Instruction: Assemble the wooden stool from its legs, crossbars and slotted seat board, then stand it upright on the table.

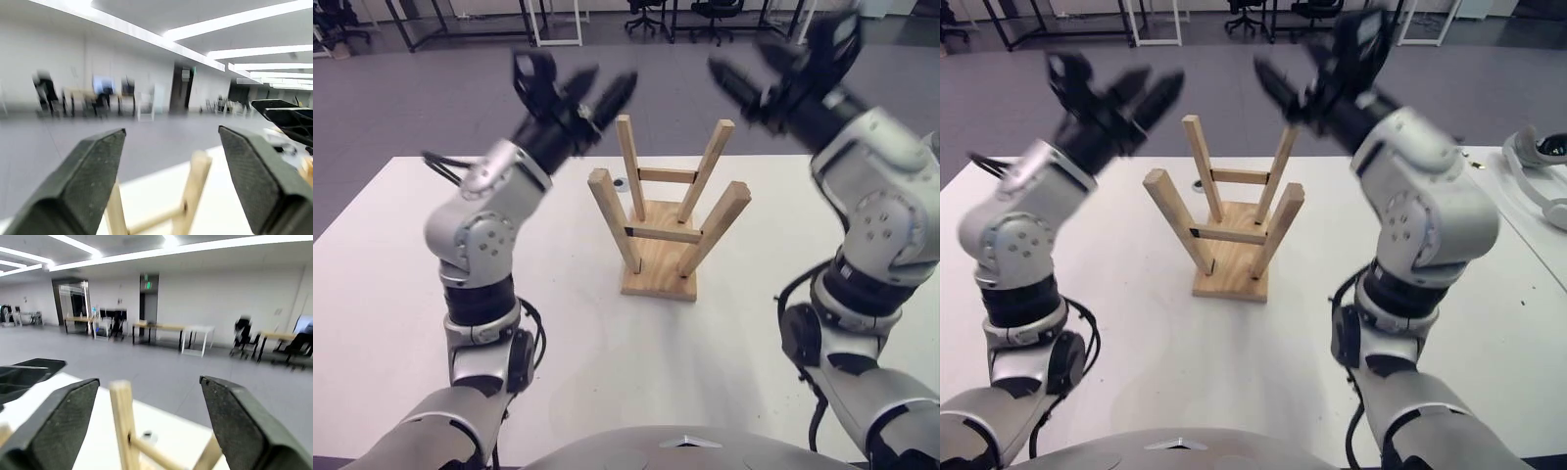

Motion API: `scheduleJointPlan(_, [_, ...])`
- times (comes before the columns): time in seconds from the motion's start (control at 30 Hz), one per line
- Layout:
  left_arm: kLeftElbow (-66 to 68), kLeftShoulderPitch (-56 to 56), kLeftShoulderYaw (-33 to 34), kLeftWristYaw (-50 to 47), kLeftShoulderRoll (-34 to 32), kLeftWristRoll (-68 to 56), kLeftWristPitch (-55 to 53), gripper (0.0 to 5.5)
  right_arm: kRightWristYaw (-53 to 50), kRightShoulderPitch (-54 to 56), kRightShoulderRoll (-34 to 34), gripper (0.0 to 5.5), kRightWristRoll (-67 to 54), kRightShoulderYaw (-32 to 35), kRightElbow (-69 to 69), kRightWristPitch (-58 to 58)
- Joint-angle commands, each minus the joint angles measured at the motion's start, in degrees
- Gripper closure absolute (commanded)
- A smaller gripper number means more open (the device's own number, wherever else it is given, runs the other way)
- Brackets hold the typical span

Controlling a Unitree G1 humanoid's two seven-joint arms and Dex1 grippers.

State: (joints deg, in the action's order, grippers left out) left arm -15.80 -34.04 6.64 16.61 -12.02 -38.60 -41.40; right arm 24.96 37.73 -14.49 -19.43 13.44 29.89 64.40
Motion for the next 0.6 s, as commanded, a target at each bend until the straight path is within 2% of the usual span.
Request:
scheduleJointPlan(0.03, [11.16,11.51,-10.91,2.71,5.85,8.47,9.07,1.99,0.17,-14.88,-4.57,1.66,5.14,-13.41,-7.21,-4.22])
scheduleJointPlan(0.17, [14.30,11.90,-16.85,2.43,8.83,13.57,15.56,1.99,-0.27,-16.16,-4.34,1.66,6.18,-15.26,-11.71,-10.73])
scheduleJointPlan(0.3, [12.28,8.27,-14.41,2.36,8.01,12.21,15.15,1.99,-0.59,-14.04,-3.00,1.66,4.44,-15.40,-9.55,-12.07])
scheduleJointPlan(0.4, [4.42,4.15,-9.69,0.60,5.96,7.78,11.43,1.99,-1.01,-7.86,-1.31,1.66,0.90,-10.19,-7.05,-14.03])
scheduleJointPlan(0.47, [-0.30,-0.01,-5.60,-0.90,4.31,3.74,8.52,1.99,-2.04,-2.23,-0.69,1.66,-3.11,-4.33,-6.07,-14.50])
scheduleJointPlan(0.6, [-3.15,-9.02,2.70,-2.77,-0.05,-3.22,3.66,1.99,-4.16,8.48,-3.56,1.66,-12.25,6.12,-5.51,-12.25])
